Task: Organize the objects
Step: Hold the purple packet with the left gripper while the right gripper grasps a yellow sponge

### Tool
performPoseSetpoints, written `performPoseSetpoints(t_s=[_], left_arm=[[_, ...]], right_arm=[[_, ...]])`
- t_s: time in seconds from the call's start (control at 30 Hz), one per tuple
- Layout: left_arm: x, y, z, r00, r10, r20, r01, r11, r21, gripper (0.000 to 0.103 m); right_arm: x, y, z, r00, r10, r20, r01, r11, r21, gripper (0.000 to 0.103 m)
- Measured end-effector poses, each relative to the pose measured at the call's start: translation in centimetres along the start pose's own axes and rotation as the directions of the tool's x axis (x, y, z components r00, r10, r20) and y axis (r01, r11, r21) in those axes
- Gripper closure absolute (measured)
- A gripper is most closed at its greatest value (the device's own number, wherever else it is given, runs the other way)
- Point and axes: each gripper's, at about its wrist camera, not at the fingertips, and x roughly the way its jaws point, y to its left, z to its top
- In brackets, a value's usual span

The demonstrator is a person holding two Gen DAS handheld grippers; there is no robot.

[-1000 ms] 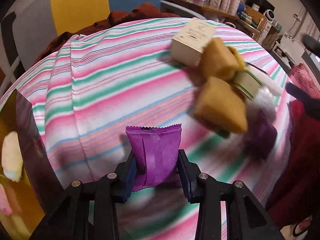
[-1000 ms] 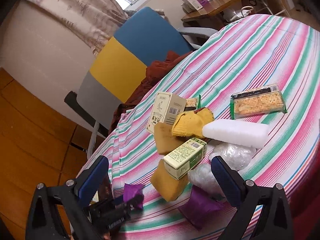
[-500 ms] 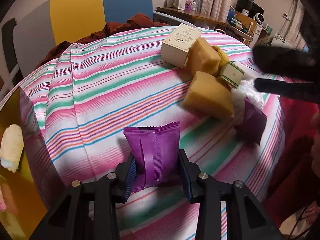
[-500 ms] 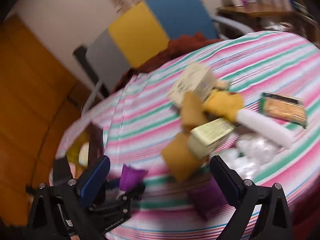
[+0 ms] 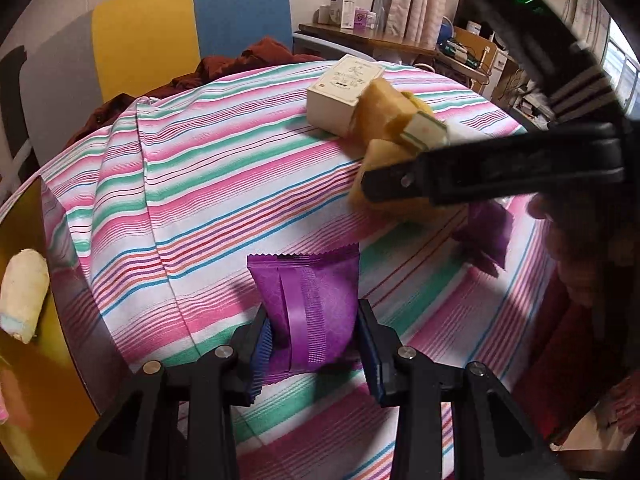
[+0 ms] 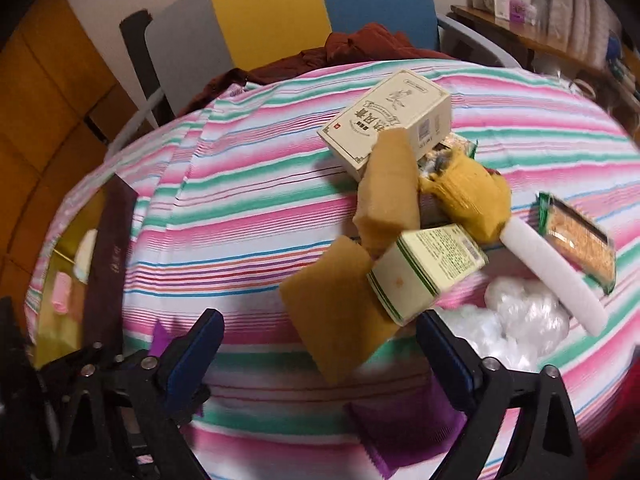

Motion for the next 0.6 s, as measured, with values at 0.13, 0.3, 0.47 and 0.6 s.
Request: performPoseSetpoints(t_s=[0.13,0.3,0.47,0.6], left_arm=[[-0.6,-0.5,-0.1,1.0,-0.024,0.014,0.024,1.0,0.011,0.064],[-2.3,-1.1,-0.1,0.998,-0.05,0.043,0.049,0.998,0.024,0.064],[-5.1,-1.1,-0.4,0.994,-0.065,0.087,0.064,0.998,0.015,0.064],[-7.5,-0.6,-0.6,0.989,-0.063,0.133,0.066,0.998,-0.016,0.064]], right_arm=[[0.8,0.1,-0.1,0.997,-0.071,-0.033,0.069,0.997,-0.039,0.043],[0.1,0.3,-0.2,1.0,0.003,-0.015,-0.003,0.999,-0.032,0.053],[-0.6,1.4,-0.4,0.995,0.102,0.002,-0.101,0.993,-0.064,0.053],[-1.1,1.4,-0.4,0.991,0.129,0.017,-0.128,0.99,-0.055,0.053]])
